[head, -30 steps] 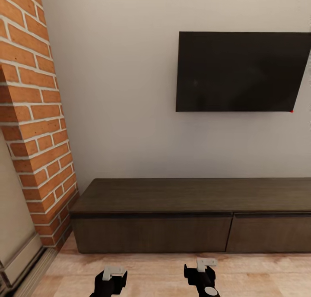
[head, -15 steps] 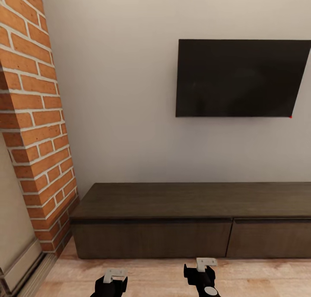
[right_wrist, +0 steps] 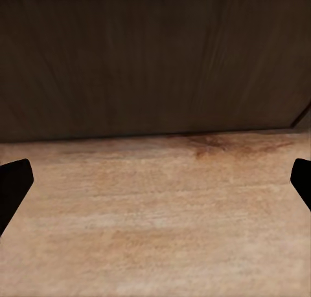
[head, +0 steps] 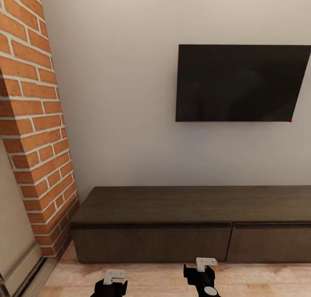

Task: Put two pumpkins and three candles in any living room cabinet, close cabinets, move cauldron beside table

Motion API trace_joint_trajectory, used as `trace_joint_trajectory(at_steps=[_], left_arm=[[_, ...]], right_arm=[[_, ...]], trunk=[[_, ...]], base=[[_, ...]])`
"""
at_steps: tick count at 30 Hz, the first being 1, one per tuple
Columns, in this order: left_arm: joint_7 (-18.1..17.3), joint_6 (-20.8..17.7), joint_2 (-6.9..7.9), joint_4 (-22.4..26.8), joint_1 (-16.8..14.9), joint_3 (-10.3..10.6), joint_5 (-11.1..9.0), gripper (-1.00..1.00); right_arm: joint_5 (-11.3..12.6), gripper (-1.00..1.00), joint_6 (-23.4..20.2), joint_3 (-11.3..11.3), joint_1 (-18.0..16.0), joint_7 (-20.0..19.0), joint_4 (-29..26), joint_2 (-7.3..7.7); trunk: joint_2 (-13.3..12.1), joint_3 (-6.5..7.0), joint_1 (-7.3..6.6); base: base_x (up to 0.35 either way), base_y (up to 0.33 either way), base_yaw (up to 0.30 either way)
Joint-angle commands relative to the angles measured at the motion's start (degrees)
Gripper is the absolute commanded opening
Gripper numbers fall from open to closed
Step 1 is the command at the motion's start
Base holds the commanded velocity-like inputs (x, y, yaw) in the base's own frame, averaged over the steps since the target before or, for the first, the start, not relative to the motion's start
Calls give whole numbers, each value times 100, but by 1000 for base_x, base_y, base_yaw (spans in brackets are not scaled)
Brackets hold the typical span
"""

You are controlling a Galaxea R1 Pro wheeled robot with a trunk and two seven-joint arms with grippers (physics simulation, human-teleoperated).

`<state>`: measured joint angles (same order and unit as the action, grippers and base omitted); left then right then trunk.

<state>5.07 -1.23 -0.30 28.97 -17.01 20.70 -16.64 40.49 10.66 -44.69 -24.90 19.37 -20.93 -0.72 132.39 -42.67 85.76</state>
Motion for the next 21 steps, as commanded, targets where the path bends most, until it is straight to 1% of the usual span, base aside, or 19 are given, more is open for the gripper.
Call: trace_joint_trajectory(at_steps=[1, 9, 11, 15, 18, 19, 20, 21], left_arm=[[48, -24, 8, 8, -4, 46, -57, 100], [12, -58, 18, -14, 0, 2, -67, 100], [6, -60, 23, -12, 2, -10, -66, 100], [-1, -67, 34, -7, 4, -21, -60, 100], [-1, -79, 30, -6, 3, -17, -57, 100], [10, -325, 24, 7, -1, -21, -80, 100], [14, -481, 23, 38, -2, -23, -85, 100], [15, -552, 22, 63, -3, -28, -87, 100]], right_arm=[[62, 100, 33, -49, -6, 29, 0, 0], [79, 100, 25, -49, -6, 30, 2, -43], [80, 100, 19, -49, -6, 29, 11, -80], [76, 100, 3, -49, -6, 28, 62, -228], [78, 100, -6, -49, -6, 30, 78, -285], [81, 100, -28, -47, -6, 31, 86, -314], [81, 100, -35, -44, -6, 31, 87, -316], [81, 100, -37, -43, -6, 31, 88, -318]], trunk=[[-39, 12, -24], [-359, 156, -199], [-440, 192, -243], [-600, 263, -331], [-720, 317, -397], [-760, 335, -419], [-801, 353, -441], [-841, 371, -463]], base=[[0, 0, 0], [0, 0, 0], [0, 0, 0], [0, 0, 0], [0, 0, 0], [0, 0, 0], [0, 0, 0], [0, 0, 0]])
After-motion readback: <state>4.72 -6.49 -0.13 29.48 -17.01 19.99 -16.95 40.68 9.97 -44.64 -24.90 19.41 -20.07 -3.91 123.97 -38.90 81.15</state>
